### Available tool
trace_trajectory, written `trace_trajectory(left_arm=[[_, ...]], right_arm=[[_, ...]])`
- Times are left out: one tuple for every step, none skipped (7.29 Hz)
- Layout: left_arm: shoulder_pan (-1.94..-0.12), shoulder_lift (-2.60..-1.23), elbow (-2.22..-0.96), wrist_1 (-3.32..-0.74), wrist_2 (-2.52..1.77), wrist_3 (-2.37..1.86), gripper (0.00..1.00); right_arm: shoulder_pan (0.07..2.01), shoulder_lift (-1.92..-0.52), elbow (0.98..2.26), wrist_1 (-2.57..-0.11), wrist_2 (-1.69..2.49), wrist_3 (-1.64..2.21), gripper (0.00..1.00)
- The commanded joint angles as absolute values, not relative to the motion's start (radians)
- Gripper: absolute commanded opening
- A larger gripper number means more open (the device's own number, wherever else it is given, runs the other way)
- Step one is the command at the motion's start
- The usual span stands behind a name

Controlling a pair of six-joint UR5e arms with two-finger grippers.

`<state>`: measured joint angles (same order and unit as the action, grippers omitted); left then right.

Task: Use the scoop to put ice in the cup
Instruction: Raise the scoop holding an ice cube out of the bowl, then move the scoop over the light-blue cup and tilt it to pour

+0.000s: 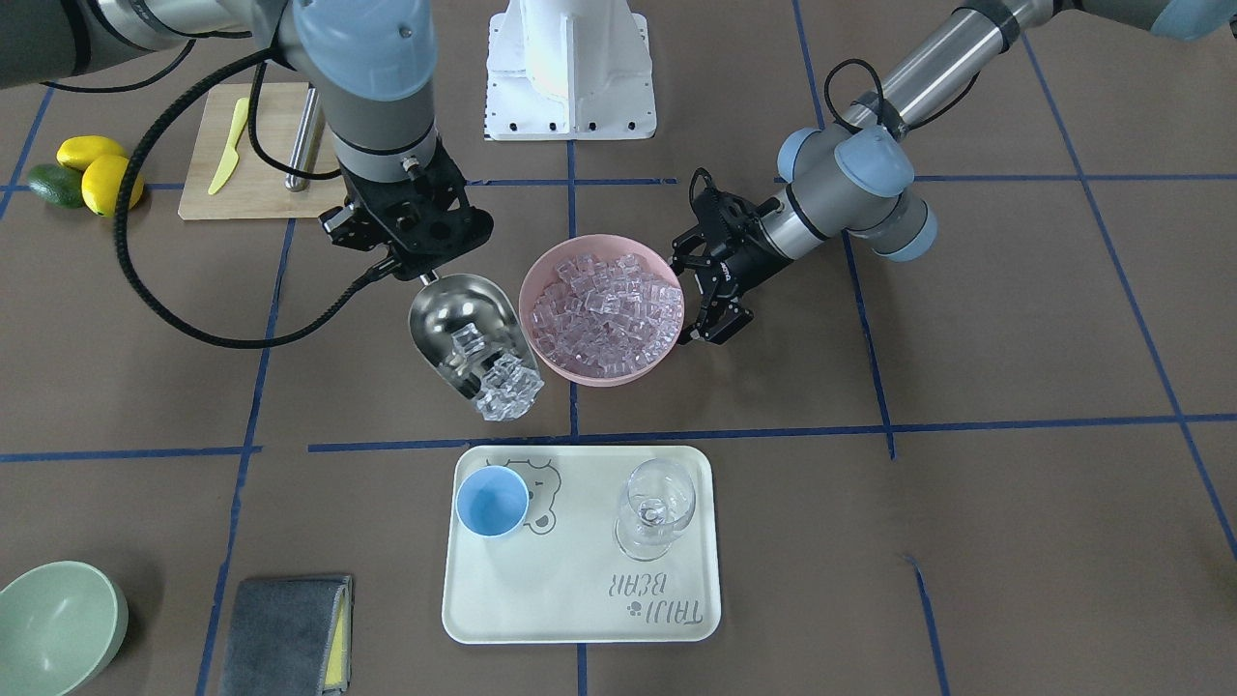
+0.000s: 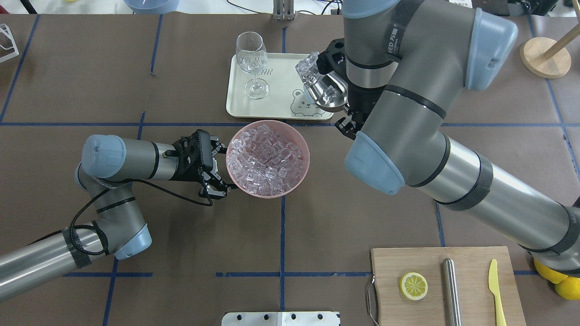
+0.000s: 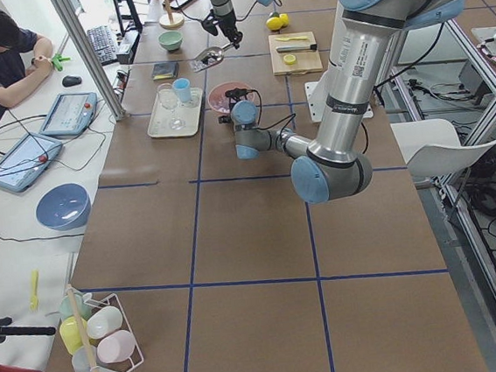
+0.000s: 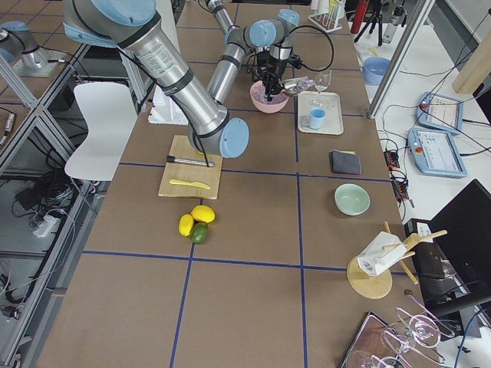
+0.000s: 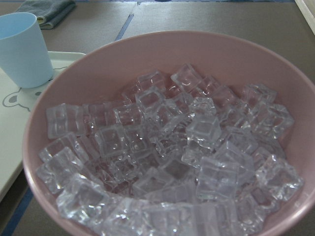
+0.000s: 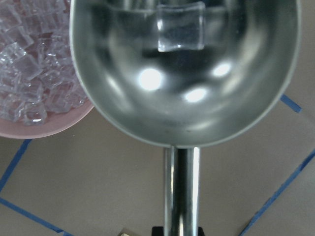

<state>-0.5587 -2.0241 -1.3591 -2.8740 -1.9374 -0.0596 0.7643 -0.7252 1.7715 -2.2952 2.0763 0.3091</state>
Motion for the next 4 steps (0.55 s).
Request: trace_trajectory(left_arm=[[-0.557, -2.025, -1.361, -2.875, -1.937, -0.064, 1.00], [-0.557, -2.025, -1.361, -2.875, -1.937, -0.064, 1.00], [-0.557, -2.025, -1.361, -2.875, -1.937, -0.064, 1.00], [-0.557, -2.025, -1.361, -2.875, -1.937, -0.064, 1.00]], right_arm=[[0.805, -0.628, 1.589, -2.298, 2.068, 0.316, 0.00], [0.805, -0.612, 1.541, -2.298, 2.050, 0.314, 0.00], [0.802, -0.589, 1.490, -2.298, 2.010, 0.310, 0.00], [0.798, -0.568, 1.432, -2.298, 1.994, 0.299, 0.00]])
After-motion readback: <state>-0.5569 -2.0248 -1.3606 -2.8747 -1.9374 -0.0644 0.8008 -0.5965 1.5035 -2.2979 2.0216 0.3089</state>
